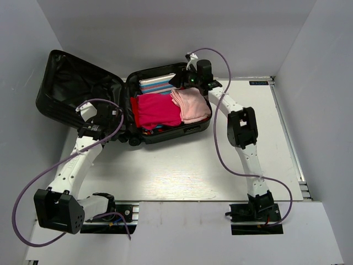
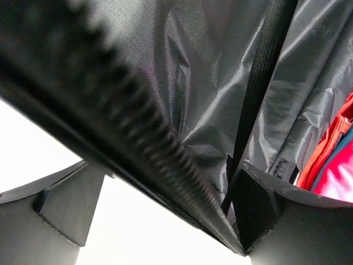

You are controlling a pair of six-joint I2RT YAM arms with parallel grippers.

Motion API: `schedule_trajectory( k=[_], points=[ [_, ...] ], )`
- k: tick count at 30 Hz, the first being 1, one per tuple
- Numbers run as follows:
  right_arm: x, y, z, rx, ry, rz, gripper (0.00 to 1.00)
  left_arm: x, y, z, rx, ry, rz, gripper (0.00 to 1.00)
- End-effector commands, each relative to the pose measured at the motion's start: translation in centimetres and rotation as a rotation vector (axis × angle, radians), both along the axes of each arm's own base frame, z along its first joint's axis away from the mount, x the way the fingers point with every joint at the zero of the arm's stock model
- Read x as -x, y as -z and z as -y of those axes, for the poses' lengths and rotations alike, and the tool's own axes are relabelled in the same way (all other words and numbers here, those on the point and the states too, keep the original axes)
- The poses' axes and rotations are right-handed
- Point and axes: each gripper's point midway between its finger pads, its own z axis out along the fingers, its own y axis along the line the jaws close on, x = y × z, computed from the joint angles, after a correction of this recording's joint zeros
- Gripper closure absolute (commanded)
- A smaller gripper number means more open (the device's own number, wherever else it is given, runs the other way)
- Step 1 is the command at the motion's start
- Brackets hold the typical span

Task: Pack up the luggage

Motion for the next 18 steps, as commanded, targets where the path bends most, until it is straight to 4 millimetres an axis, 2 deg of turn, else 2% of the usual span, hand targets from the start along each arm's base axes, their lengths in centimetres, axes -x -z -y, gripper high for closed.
schedule_trajectory(
  k=[1, 2, 3, 4, 5, 6, 7, 8, 10, 12, 13, 14, 15, 16, 18],
  points=[
    [-1.2, -4.4, 0.9, 0.020, 0.053, 0.099, 0.38, 0.5, -3.0, -1.1, -0.043, 0.005, 0.057, 0.00],
    [-1.2, -4.8, 1.1, 0.029, 0.064, 0.095, 0.33, 0.7, -3.5, -1.1, -0.043, 0.015, 0.071, 0.00],
    [-1.7, -6.2, 1.8, 0.032, 0.107, 0.120, 0.30, 0.8, -4.2, -1.2, -0.060, 0.041, 0.083, 0.00],
    [-1.4, -9.1, 2.3, 0.023, 0.126, 0.158, 0.26, 1.1, -4.8, -1.2, -0.060, 0.043, 0.098, 0.00],
    [-1.6, -9.2, 2.9, 0.034, 0.161, 0.155, 0.19, 1.2, -5.3, -1.4, -0.066, 0.043, 0.105, 0.00],
    [-1.8, -9.9, 3.5, 0.036, 0.192, 0.161, 0.16, 2.1, -5.9, -1.8, -0.080, 0.033, 0.094, 0.00],
    [-1.1, -12.9, 4.3, 0.019, 0.211, 0.198, 0.14, 2.3, -6.7, -2.0, -0.085, 0.025, 0.101, 0.00],
    [-1.3, -11.2, 5.3, 0.043, 0.247, 0.155, 0.11, 2.6, -6.9, -2.3, -0.100, 0.014, 0.097, 0.00],
    [-0.4, -12.7, 6.8, 0.054, 0.284, 0.141, 0.10, 3.3, -8.1, -3.0, -0.113, -0.005, 0.097, 0.00],
    [0.2, -9.4, 8.7, 0.106, 0.316, 0.057, 0.10, 3.8, -8.5, -3.8, -0.138, -0.035, 0.076, 0.00],
    [1.1, -10.0, 9.7, 0.117, 0.335, 0.061, 0.10, 4.2, -9.3, -4.7, -0.152, -0.059, 0.070, 0.00],
    [1.2, -9.3, 10.4, 0.132, 0.347, 0.053, 0.10, 4.3, -9.6, -5.3, -0.170, -0.078, 0.065, 0.00],
    [1.6, -7.0, 11.6, 0.169, 0.362, 0.014, 0.10, 4.2, -10.1, -5.6, -0.174, -0.086, 0.071, 0.00],
    [1.9, -7.8, 12.2, 0.175, 0.367, 0.028, 0.10, 3.8, -10.9, -6.5, -0.200, -0.095, 0.080, 0.00],
    [2.1, -6.8, 13.4, 0.206, 0.380, 0.002, 0.10, 3.4, -11.4, -7.6, -0.223, -0.112, 0.075, 0.00]
  ],
)
